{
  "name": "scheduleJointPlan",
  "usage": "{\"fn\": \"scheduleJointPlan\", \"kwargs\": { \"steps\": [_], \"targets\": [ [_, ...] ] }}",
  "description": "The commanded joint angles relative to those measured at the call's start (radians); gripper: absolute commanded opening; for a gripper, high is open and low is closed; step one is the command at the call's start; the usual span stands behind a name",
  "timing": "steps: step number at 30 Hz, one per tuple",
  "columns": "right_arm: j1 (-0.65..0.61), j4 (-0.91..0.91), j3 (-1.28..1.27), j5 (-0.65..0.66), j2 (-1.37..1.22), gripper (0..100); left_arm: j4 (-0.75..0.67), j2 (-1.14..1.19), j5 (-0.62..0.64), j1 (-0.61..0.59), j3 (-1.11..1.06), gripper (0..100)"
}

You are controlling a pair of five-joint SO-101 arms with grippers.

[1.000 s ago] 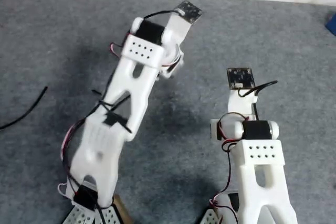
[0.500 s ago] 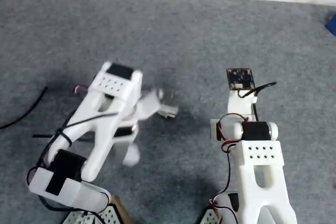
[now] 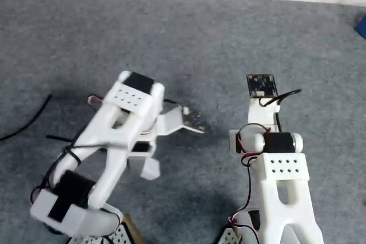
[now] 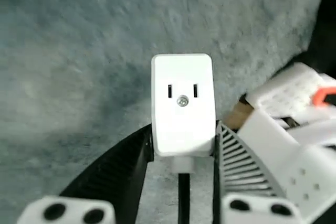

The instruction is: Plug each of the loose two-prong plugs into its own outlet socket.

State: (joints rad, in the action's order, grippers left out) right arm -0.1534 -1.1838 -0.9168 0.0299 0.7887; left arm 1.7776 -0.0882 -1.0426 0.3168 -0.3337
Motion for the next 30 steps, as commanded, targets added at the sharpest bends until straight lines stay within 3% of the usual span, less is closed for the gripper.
{"fn": "scheduleJointPlan", "kwargs": {
  "steps": [1, 15, 30],
  "targets": [
    [-0.007, 0.008, 0.005, -0.003, 0.016, 28.7, -0.008, -0.077, 0.08, 0.044, 0.093, 17],
    [-0.007, 0.008, 0.005, -0.002, 0.016, 28.7, -0.003, -0.107, 0.11, 0.036, 0.065, 18],
    [-0.007, 0.012, 0.004, -0.003, 0.015, 28.7, -0.003, -0.105, 0.077, -0.074, 0.087, 19]
  ]
}}
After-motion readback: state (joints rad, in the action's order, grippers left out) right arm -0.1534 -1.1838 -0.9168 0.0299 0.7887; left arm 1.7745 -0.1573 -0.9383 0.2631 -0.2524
